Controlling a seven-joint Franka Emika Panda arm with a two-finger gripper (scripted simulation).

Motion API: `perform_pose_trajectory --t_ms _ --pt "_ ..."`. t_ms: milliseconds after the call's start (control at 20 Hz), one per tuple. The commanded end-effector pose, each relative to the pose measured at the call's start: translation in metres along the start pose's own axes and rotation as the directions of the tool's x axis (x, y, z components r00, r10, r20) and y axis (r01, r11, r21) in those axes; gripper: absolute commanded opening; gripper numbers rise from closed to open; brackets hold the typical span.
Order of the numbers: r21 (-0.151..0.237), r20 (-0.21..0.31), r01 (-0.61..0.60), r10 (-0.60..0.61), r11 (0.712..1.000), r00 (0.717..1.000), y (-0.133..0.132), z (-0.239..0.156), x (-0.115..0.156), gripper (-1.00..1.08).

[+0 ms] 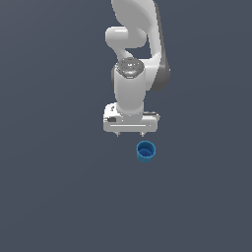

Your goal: Pick up the object and move it to a goal position.

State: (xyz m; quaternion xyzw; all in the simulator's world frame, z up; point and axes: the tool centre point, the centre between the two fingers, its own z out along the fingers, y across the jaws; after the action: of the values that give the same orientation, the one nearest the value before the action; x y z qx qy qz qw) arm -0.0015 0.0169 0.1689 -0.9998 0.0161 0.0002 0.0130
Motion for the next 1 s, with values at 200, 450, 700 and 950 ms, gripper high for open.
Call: perform_pose_trajectory --t_ms 200,450,700,950 --pt "0.008 0.01 -0.005 0.005 1.0 1.0 -0.005 0.004 -0.002 0.28" --pt "0.015 0.017 -0.015 0.015 1.0 1.0 -0.008 0.006 -0.004 0.28" --pt "0.01 0.022 0.019 -0.019 1.0 1.0 -0.01 0.007 -0.002 0.28" --pt "-0.003 0.037 0.102 -0.101 0.995 0.994 -0.016 0.011 0.003 0.28"
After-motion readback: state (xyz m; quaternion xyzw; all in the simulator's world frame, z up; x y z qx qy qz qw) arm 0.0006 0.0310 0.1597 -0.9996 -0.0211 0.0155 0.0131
